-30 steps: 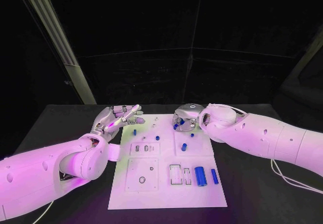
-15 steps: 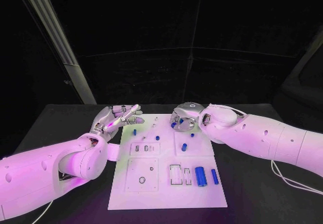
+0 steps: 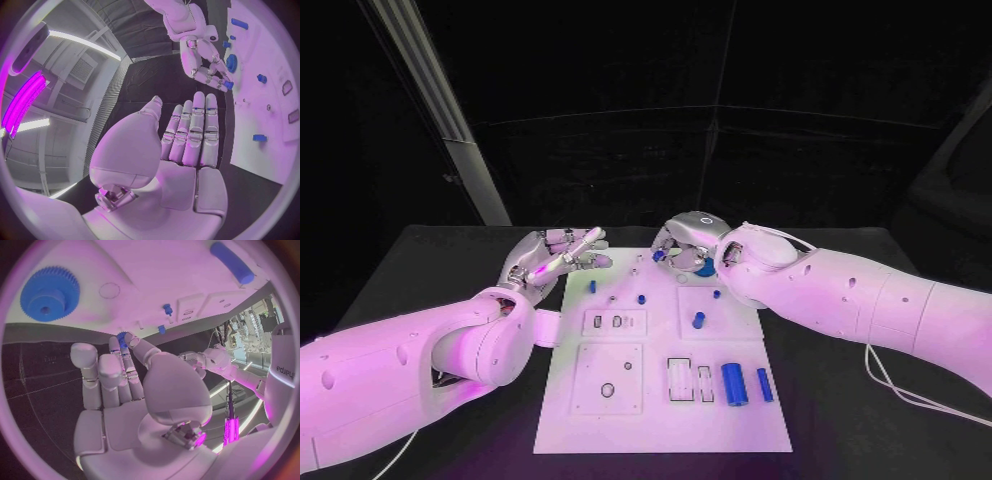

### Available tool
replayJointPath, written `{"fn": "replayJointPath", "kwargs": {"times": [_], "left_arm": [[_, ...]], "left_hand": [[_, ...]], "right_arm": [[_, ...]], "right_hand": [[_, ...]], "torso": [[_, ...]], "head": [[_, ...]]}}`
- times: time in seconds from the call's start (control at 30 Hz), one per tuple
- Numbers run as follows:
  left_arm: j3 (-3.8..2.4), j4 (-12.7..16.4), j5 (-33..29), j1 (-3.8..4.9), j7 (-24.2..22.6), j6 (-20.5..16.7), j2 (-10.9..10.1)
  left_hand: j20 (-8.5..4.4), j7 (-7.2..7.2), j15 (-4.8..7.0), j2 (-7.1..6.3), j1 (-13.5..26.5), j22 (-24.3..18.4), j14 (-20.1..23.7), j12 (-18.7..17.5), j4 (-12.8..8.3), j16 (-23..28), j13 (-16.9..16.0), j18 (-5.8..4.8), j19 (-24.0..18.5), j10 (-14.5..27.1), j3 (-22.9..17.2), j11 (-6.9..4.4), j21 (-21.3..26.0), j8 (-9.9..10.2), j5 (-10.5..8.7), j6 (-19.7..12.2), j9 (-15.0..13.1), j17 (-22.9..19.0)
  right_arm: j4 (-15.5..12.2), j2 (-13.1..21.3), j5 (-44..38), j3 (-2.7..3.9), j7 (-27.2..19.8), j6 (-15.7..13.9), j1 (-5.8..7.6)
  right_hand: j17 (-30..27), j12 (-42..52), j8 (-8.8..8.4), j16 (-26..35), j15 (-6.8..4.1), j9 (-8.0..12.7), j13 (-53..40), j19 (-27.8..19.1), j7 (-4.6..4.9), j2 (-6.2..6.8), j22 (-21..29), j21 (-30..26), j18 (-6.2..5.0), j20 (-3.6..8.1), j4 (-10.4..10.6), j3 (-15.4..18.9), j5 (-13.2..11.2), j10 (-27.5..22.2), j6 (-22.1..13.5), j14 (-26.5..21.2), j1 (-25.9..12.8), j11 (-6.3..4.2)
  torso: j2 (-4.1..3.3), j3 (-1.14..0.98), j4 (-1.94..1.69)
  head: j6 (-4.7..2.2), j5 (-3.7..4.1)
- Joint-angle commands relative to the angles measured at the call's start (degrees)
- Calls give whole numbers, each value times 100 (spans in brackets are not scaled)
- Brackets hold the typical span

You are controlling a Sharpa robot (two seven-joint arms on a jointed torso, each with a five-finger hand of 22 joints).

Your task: Assemble the parts on the task board

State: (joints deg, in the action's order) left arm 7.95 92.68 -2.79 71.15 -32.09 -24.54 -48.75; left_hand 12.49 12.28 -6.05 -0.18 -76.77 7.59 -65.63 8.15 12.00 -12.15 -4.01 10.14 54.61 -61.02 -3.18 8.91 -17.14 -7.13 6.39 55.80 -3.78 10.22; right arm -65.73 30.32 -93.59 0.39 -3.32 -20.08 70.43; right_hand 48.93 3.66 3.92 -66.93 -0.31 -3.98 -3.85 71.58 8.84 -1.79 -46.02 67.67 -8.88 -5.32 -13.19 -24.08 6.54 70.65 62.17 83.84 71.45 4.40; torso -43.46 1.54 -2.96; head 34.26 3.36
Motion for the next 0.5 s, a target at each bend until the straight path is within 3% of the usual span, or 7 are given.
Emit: {"fn": "replayJointPath", "kwargs": {"times": [0.03,0.1,0.23,0.5], "left_arm": [[-4,-9,38,12,-16,96,19],[-4,1,38,23,-15,94,15],[-4,16,38,48,-14,94,16],[-4,18,38,78,-1,104,37]], "left_hand": [[20,34,-26,18,-39,-9,10,-35,-39,36,8,32,4,-6,-4,34,24,39,-18,8,7,6],[20,34,-27,18,-40,-9,9,-36,-40,37,8,32,4,-6,-4,34,25,40,-18,9,7,6],[20,34,-27,18,-40,-9,9,-36,-40,37,8,32,4,-6,-4,34,25,40,-18,9,7,6],[20,34,-27,18,-42,-10,9,-37,-42,37,8,33,4,-6,-4,34,25,41,-18,9,7,6]], "right_arm": [[148,-128,119,6,39,-121,25],[245,-220,119,6,54,-77,46],[401,-372,80,6,81,15,74],[657,-597,-17,6,96,163,89]], "right_hand": [[4,-12,-11,-40,-12,6,7,6,22,31,-9,28,95,-9,25,-18,-37,-37,-18,81,-31,28],[4,-12,-12,-42,-12,7,7,5,22,33,-10,30,95,-10,27,-20,-38,-40,-20,80,-32,29],[13,-14,-16,-51,-10,8,9,3,25,38,-17,37,96,-12,34,-29,-41,-51,-27,79,-32,32],[33,-14,-21,-70,-5,10,10,0,31,51,-35,52,98,-16,48,-45,-47,-68,-39,79,-36,38]], "torso": [[-15,6,-36],[-38,17,-63],[-68,29,-82],[-92,39,-95]], "head": [[-12,6],[-24,22],[-38,42],[-42,74]]}}
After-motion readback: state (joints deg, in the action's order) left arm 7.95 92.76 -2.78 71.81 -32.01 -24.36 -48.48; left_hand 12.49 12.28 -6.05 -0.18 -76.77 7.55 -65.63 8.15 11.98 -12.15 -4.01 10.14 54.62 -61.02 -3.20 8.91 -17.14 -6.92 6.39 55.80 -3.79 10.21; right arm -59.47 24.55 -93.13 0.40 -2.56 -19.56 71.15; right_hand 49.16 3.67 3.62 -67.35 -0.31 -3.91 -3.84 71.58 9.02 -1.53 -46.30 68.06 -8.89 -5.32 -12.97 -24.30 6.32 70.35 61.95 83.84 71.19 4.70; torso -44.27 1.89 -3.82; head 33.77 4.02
